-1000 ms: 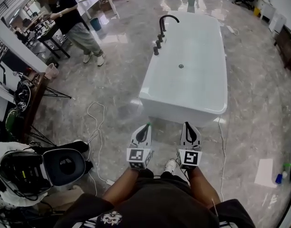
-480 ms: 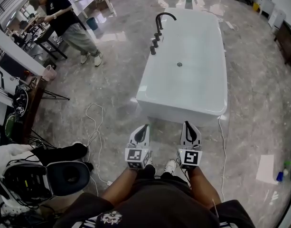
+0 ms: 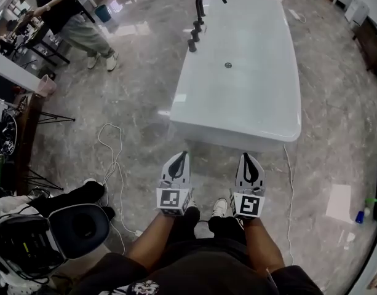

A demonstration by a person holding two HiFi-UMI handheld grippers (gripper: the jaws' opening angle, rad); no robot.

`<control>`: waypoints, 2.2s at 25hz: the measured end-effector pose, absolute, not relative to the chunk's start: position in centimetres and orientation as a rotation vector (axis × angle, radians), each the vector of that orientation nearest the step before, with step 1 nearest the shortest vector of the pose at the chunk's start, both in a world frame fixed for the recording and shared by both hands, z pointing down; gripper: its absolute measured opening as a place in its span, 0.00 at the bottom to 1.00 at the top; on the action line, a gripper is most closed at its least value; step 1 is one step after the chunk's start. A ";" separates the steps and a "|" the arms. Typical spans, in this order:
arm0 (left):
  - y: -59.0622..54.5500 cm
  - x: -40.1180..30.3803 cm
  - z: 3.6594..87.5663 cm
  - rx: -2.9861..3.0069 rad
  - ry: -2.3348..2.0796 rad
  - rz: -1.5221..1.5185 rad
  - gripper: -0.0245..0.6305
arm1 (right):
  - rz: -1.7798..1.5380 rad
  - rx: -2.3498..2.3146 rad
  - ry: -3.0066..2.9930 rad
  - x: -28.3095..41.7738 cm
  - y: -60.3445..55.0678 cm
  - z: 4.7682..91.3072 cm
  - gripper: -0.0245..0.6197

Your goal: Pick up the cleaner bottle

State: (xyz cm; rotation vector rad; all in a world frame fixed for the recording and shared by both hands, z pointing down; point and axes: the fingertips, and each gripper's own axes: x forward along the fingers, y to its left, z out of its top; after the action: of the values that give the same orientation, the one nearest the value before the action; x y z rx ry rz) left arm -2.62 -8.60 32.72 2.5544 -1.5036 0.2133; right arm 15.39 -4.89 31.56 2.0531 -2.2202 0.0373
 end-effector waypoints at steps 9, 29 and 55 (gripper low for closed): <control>-13.3 -4.0 52.5 2.574 -1.531 0.198 0.05 | 0.001 2.081 -2.204 14.6 -8.7 49.5 0.06; -15.0 -7.0 86.2 2.520 -1.610 0.174 0.05 | 0.011 1.993 -2.295 10.2 -12.3 83.4 0.06; -16.3 -10.5 111.9 2.295 -1.705 0.518 0.48 | 0.132 1.775 -2.467 5.1 -12.0 89.1 0.06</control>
State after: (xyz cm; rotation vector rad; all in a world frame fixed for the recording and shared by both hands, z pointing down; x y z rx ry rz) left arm -10.52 -16.28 111.91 2.2946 -1.7046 0.5179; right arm 5.12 -11.96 89.10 1.7754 -2.4665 0.1323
